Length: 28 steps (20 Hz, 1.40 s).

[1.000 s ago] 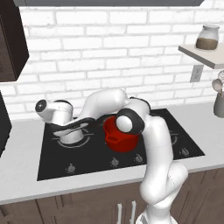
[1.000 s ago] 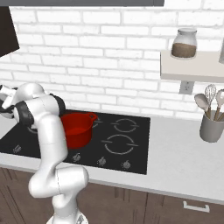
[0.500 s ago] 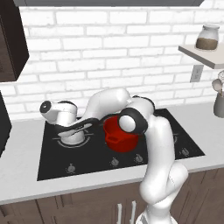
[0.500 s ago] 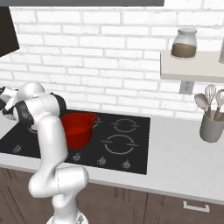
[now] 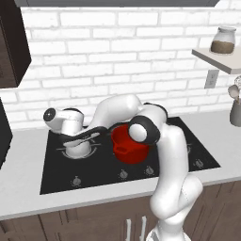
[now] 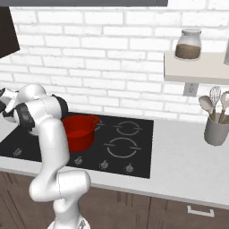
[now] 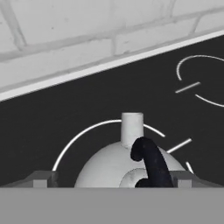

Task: Pick the kettle from the counter and place it on a stove burner. Then turn the burner on.

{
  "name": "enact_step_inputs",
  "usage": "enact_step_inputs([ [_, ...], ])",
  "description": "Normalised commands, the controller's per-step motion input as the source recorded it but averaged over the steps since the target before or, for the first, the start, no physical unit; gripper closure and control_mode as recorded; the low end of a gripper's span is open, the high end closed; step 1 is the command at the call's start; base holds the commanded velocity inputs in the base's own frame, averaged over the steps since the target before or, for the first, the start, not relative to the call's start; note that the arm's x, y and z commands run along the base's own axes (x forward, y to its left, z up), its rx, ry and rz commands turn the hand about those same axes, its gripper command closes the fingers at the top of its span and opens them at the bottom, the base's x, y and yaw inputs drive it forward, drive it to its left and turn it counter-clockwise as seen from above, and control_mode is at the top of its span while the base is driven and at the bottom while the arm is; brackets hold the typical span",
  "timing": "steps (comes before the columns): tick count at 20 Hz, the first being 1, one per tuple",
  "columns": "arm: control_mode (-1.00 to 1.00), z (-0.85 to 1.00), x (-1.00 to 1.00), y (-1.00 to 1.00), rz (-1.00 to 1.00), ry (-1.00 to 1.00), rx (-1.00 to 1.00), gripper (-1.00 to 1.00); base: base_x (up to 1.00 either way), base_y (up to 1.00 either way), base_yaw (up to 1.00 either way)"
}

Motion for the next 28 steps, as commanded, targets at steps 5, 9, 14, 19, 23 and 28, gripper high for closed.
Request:
enact_step_inputs([
  [5,-1.00,0.00,0.00,-0.15,0.00,-0.05,0.00,-1.00,0.00,0.00,0.00],
  [9,-1.00,0.02,0.00,-0.11,0.00,-0.06,0.00,-1.00,0.00,0.00,0.00],
  [14,-1.00,0.34,-0.01,-0.01,0.00,-0.09,0.00,-1.00,0.00,0.00,0.00],
  [19,-1.00,0.44,-0.21,0.00,0.00,0.00,0.00,-1.00,0.00,0.00,0.00],
  [23,-1.00,0.49,-0.41,0.00,0.00,0.01,0.01,-1.00,0.00,0.00,0.00],
  [28,-1.00,0.35,-0.67,0.00,0.05,0.13,0.13,-1.00,0.00,0.00,0.00],
])
